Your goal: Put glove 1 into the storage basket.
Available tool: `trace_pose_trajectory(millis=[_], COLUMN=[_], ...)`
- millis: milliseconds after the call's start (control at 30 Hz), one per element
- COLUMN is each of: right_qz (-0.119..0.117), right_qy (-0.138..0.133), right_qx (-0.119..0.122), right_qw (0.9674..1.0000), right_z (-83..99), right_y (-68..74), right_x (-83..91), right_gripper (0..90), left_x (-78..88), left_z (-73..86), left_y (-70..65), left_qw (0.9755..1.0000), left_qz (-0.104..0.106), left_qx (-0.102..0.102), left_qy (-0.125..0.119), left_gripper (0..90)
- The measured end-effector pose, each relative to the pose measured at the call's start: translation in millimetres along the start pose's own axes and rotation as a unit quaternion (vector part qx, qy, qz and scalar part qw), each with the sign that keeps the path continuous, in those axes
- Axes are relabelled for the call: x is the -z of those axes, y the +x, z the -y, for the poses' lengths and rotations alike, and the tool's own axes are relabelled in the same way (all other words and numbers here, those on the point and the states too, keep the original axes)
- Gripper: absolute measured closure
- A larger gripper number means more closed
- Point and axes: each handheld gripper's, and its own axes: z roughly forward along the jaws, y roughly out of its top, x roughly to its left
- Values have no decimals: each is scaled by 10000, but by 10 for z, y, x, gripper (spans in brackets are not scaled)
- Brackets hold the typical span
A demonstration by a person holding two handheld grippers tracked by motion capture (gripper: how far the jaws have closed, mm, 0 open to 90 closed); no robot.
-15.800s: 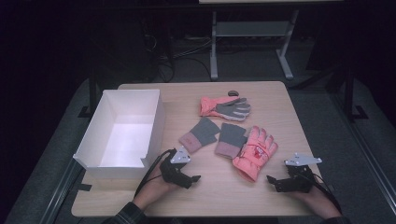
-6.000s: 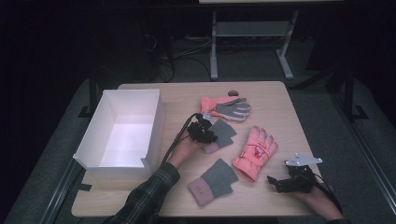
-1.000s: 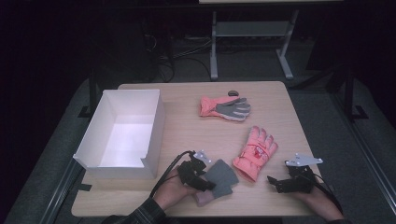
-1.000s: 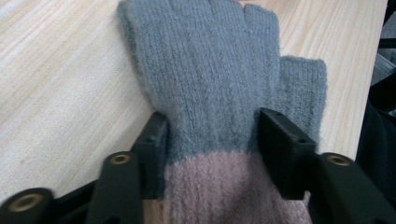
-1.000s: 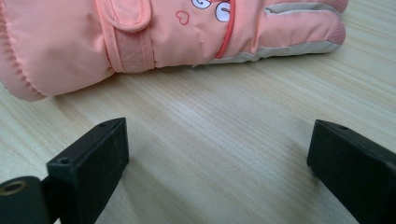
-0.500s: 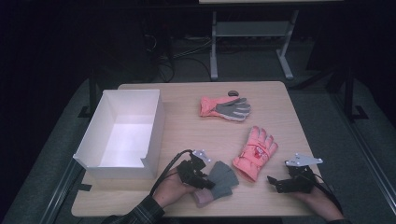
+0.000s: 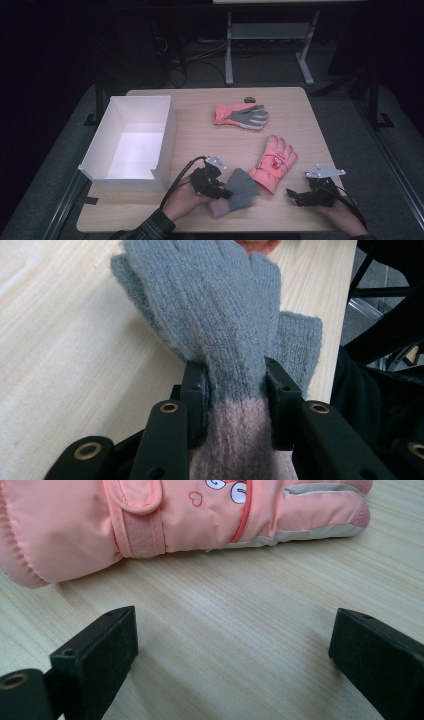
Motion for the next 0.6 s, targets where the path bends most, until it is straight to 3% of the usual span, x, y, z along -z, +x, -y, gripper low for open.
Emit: trace_pose_trajectory(millis=[467,600], right_qz=[-1,0], right_qy=[6,2], right_qx=[3,8], right_qw=[10000,10000], right_z=[0,0], right_y=[0,-1], right_x=[1,0], right_gripper=[49,49], left_x=[273,438], left_z=[-213,-275], left_y=[35,32], left_qw=[9992,9978], left_qz=[-210,-285], left_qx=[-17,9], left_qy=[-347,-591], left_gripper=[677,678])
